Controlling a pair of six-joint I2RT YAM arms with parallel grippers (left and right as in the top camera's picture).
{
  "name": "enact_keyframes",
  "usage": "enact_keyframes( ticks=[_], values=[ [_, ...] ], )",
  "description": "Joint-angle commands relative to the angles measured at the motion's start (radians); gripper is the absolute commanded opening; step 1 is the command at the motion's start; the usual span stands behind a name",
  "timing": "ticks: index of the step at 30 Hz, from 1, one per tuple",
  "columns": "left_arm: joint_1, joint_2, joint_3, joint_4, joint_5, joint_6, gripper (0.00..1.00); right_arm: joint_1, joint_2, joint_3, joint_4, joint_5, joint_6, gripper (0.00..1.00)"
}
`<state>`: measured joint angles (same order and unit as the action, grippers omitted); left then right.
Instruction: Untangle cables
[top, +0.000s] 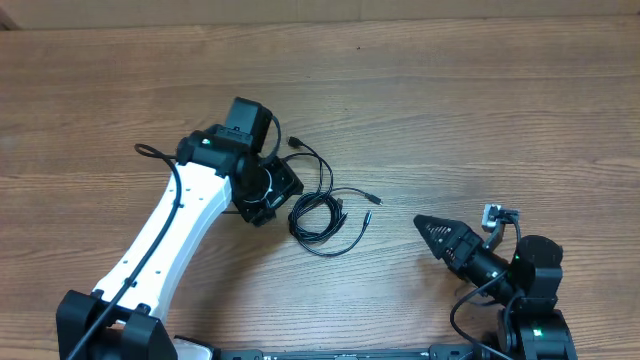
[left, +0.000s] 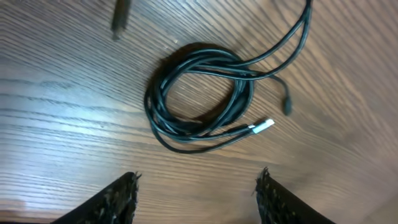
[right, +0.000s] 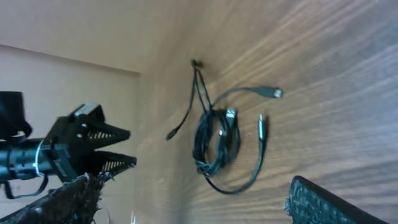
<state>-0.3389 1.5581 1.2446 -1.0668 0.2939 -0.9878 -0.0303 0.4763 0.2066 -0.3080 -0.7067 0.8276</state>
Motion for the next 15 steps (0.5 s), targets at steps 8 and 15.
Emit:
enact_keyframes(
  ticks=[8, 15],
  values=[
    [-0.078, 0.101, 0.019, -0.004, -0.06, -0.121, 0.54, 0.003, -0.001, 0.018, -0.022, 0.047, -0.042, 0.97],
    [-0.1, 0.189, 0.019, -0.014, 0.007, -0.303, 0.49, 0.003, -0.001, 0.017, -0.165, 0.171, -0.05, 1.0]
  ],
)
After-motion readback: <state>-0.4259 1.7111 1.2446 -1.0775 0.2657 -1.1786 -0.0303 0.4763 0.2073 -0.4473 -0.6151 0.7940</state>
